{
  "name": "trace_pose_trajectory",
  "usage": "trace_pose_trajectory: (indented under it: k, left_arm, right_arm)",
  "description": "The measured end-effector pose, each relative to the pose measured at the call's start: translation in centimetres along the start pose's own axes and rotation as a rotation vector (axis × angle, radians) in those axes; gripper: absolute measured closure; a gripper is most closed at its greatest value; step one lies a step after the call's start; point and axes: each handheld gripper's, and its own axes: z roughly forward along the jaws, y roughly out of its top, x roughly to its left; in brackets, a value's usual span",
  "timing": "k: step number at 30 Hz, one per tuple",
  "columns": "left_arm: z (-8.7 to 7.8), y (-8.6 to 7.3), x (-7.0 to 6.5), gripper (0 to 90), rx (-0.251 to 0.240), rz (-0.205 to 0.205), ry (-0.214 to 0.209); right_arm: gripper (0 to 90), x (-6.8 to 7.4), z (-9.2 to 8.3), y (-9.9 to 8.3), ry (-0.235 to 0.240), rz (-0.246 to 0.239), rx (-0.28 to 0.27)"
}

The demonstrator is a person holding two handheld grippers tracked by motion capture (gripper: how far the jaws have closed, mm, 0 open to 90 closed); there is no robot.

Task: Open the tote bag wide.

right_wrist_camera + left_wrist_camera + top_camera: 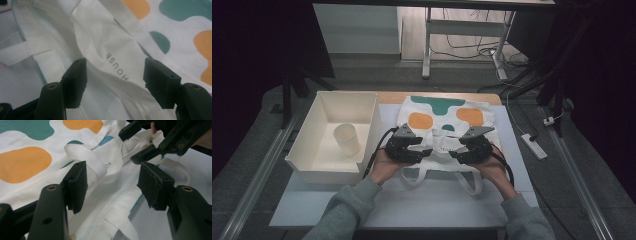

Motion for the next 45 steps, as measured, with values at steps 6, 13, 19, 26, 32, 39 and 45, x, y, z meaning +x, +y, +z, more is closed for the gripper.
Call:
trace_pose_trajectory:
  k: [6,13,19,26,32,39,45]
  left_arm:
    - [0.1,0.0,-0.2,40.3,0.004,0.004,-0.003]
    - [0.1,0.1,-0.4,40.3,-0.002,0.008,-0.006]
    - [0.1,0.1,-0.6,40.4,-0.003,0.014,-0.009]
    - [0.0,0.1,-0.7,40.4,-0.005,0.019,-0.01]
    - [-0.2,0.3,-1.3,40.9,-0.016,0.029,-0.027]
    - [1.0,0.7,-3.6,41.6,0.025,0.103,-0.091]
    - [3.6,0.1,-4.3,39.2,0.154,0.169,-0.104]
  right_arm:
    - [35.5,0.7,1.6,-0.2,0.007,-0.048,0.06]
    - [36.7,1.2,2.7,-0.4,0.003,-0.102,0.099]
    - [51.5,1.0,3.1,-0.7,-0.019,-0.131,0.09]
    - [79.5,1.1,3.6,-1.1,0.001,-0.173,0.126]
    - [88.0,0.7,2.6,-0.7,0.022,-0.145,0.062]
    - [88.2,0.5,1.7,-0.4,0.038,-0.125,0.02]
    - [88.2,0.3,1.5,-0.3,0.052,-0.111,0.007]
